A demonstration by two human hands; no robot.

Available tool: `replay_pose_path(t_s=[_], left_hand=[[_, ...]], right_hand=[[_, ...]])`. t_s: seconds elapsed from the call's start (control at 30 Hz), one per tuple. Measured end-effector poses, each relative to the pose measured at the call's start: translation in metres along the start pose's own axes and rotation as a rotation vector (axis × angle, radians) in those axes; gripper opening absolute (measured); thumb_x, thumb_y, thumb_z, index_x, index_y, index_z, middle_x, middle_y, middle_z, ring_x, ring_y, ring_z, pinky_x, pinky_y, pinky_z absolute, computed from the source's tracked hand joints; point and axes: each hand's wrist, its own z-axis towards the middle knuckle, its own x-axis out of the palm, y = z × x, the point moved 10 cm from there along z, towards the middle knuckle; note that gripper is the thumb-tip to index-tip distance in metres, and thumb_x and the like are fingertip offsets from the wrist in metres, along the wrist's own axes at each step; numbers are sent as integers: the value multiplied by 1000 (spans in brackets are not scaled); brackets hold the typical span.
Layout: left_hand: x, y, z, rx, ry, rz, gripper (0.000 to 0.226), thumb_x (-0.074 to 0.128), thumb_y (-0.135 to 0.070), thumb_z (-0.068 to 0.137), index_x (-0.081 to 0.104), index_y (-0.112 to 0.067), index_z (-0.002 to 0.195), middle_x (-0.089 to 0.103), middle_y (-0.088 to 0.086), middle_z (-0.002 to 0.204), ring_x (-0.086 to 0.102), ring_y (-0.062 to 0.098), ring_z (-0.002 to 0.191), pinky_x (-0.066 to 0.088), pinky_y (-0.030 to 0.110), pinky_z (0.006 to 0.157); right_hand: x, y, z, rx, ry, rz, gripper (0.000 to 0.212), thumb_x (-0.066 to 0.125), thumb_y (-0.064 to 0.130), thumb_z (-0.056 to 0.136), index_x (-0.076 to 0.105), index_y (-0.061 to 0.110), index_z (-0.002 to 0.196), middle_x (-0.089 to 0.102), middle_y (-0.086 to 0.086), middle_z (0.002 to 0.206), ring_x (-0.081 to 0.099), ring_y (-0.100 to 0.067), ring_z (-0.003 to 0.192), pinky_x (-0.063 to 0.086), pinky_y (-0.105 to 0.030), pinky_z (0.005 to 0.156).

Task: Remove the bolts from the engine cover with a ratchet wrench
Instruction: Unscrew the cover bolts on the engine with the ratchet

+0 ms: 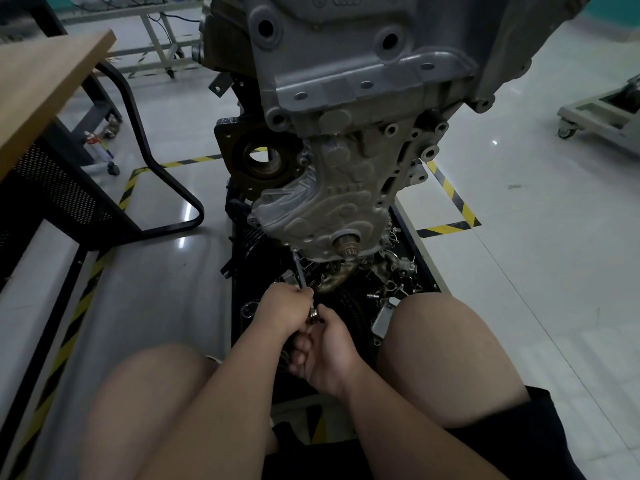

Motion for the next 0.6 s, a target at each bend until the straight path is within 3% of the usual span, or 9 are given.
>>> replay_pose_path(t_s=[0.1,0.3,0.43,0.6], left_hand=[[-2,0,1,25,-31,25,36,57,-30,90,69,-2,71,58,-2,44,51,7,35,37,19,42],[-3,-1,1,62,-62,61,36,58,-32,90,67,-2,71,59,2,50,55,14,44,39,24,46],[-3,-2,1,72,-69,98,37,59,-32,90,65,-8,62,52,-5,42,51,9,41,31,20,43],[-4,-2,2,81,-80,99,41,60,-29,90,60,-10,53,49,-6,35,45,3,33,28,19,40]], right_hand=[[2,-4,0,26,29,65,50,31,56,95,50,17,70,30,2,50,30,-13,44,31,-25,51],[2,-4,3,19,39,64,52,31,55,95,48,17,64,30,2,49,30,-13,44,29,-27,52],[-6,3,5,-21,-23,-120,57,24,58,98,49,14,73,33,1,50,33,-13,42,32,-23,48],[-17,13,6,-118,-124,-335,55,30,57,99,49,12,77,41,1,50,38,-15,40,34,-23,46]])
